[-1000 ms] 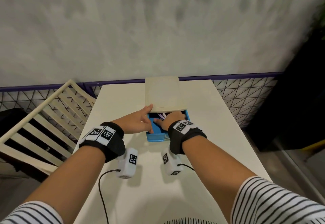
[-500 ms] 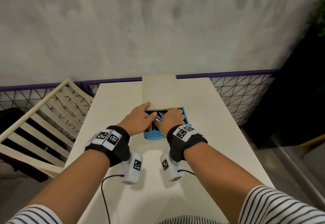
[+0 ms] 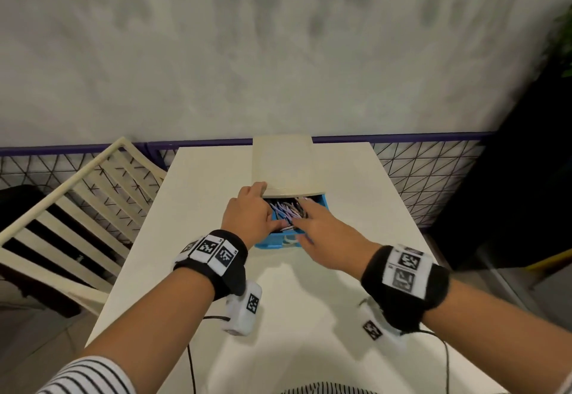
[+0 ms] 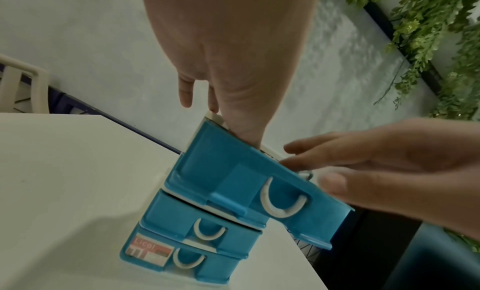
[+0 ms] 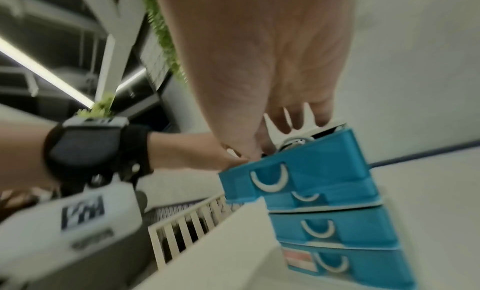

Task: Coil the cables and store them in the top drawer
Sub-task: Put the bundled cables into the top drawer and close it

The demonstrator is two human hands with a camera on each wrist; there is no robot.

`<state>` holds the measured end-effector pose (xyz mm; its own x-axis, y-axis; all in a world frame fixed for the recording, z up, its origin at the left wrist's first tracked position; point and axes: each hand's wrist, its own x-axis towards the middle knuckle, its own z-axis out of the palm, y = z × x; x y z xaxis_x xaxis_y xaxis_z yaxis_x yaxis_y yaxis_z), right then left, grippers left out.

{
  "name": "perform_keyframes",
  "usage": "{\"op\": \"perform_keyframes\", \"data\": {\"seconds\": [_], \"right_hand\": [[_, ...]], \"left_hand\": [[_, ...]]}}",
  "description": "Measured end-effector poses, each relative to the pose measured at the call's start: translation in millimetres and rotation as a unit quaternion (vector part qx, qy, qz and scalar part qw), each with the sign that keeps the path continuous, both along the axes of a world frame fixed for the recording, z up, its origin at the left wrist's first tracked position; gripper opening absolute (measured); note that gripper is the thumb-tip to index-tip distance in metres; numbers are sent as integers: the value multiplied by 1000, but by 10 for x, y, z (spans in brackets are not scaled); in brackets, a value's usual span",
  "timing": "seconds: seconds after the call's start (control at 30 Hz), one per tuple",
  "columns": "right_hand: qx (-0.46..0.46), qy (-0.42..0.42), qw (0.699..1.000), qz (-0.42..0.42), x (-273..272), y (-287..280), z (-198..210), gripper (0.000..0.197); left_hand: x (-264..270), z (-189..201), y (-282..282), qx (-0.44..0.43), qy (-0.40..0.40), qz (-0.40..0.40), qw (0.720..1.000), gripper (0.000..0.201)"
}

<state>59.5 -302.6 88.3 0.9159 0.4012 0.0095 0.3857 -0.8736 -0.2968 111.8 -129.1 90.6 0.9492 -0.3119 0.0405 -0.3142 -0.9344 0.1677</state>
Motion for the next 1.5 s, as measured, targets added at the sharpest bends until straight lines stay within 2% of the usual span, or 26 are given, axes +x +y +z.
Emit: {"op": "perform_keyframes", "data": {"seconds": [0.07,0.23,0.33,0.43,0.5,0.53,0.63,0.7,0.77,0.83,0.93,0.97,1.07,1.17,1.27,1.4,1.5], "right_hand": [[-28,-28,998,45,-85,-102,1,36],[-62,2,995,82,-49,-176,73,41],[-84,4,992,93,53,-171,108,31],[-105,10,989,99,131,-174,151,19],[-111,14,988,109,177,-184,174,19],[-112,15,987,111,198,-191,175,20],[-111,-16,985,130,282,-175,153,19],[-123,-83,980,135,335,-156,140,17],[-125,-144,976,103,374,-137,163,18],[-112,-155,980,60,422,-136,167,36],[-65,-111,992,0,540,-157,111,60],[-67,-104,992,-9,575,-162,92,59],[-76,-133,988,-7,651,-162,24,33],[-60,-149,987,-23,675,-136,2,21],[-50,-186,981,-37,731,-104,-80,18],[-45,-190,980,-44,742,-70,-106,20],[-44,-179,982,-49,729,-78,-109,18]], "left_hand": [[-4,-9,-7,3,-5,1,1000,44],[7,3,-5,9,-4,-4,1000,40],[13,43,27,-7,7,-19,1000,39],[16,118,121,-39,82,-92,992,57],[20,196,199,-3,138,-118,983,71],[29,217,230,18,144,-121,982,72],[62,237,276,20,93,-123,988,58],[55,209,252,-8,66,-117,991,50],[48,176,225,-19,36,-92,995,45],[45,139,200,-25,0,-64,998,44],[38,88,163,-47,-40,-37,997,42],[41,68,155,-49,-51,-31,997,41],[66,32,146,-44,-84,-25,995,35],[132,26,135,-38,-115,-35,992,28],[206,12,108,-4,-149,-40,988,21],[238,21,86,44,-164,-42,985,30],[230,-11,88,48,-147,-40,987,27]]}}
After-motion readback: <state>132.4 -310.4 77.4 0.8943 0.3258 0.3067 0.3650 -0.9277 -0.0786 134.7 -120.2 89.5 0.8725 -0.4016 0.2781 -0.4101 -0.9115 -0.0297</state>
